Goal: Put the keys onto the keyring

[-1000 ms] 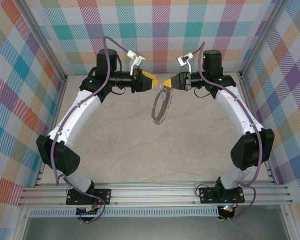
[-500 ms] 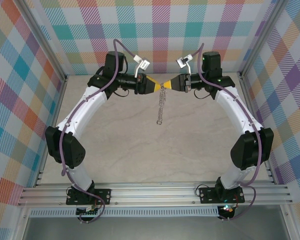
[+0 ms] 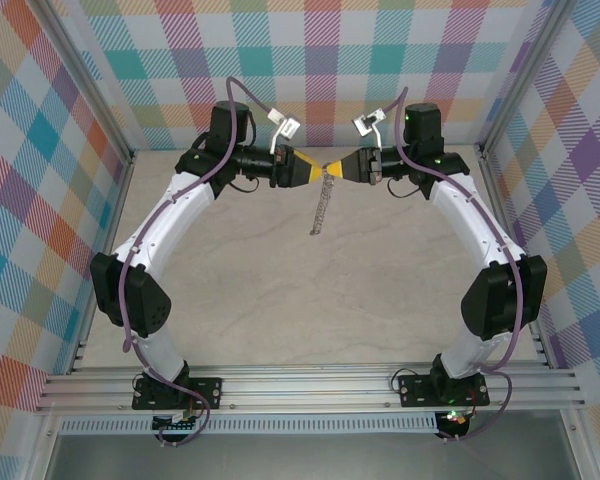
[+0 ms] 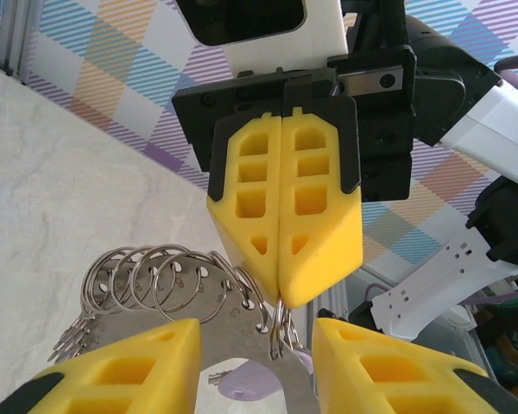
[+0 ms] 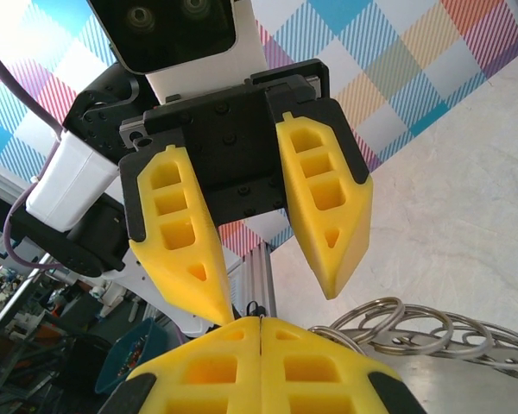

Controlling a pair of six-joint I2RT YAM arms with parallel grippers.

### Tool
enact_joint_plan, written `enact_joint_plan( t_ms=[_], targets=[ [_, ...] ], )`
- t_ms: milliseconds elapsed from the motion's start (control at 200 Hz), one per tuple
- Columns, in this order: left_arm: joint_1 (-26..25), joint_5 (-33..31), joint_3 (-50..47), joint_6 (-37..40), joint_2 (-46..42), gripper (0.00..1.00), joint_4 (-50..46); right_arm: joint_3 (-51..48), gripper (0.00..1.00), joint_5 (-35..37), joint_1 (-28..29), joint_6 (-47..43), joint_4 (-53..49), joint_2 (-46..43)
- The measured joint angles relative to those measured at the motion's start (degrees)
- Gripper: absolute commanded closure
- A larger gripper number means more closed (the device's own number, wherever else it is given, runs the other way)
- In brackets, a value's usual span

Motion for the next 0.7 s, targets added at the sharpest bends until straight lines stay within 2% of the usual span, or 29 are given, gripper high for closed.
enact_joint_plan(
  t_ms=[205, 365, 520, 640, 700],
  targets=[
    [-0.9, 0.0, 0.0, -0.2, 0.1, 0.62, 0.1, 0.0, 1.00, 0.0, 0.0, 0.1, 0.1, 0.1],
    [-1.3, 0.4, 0.0, -0.2, 0.5, 0.67, 0.1, 0.0, 1.00, 0.0, 0.0, 0.2, 0.1, 0.1],
    [-1.5, 0.5, 0.0, -0.2, 1.0, 0.76, 0.1, 0.0, 1.00, 0.0, 0.0, 0.3, 0.1, 0.2],
    [-1.5, 0.9, 0.1, -0.2, 1.0, 0.88, 0.1, -0.2, 1.00, 0.0, 0.0, 0.3, 0.5, 0.2],
    [-1.6, 0.8, 0.1, -0.5, 1.1, 0.97, 0.1, -0.5, 1.00, -0.1, 0.0, 0.4, 0.7, 0.2]
  ],
)
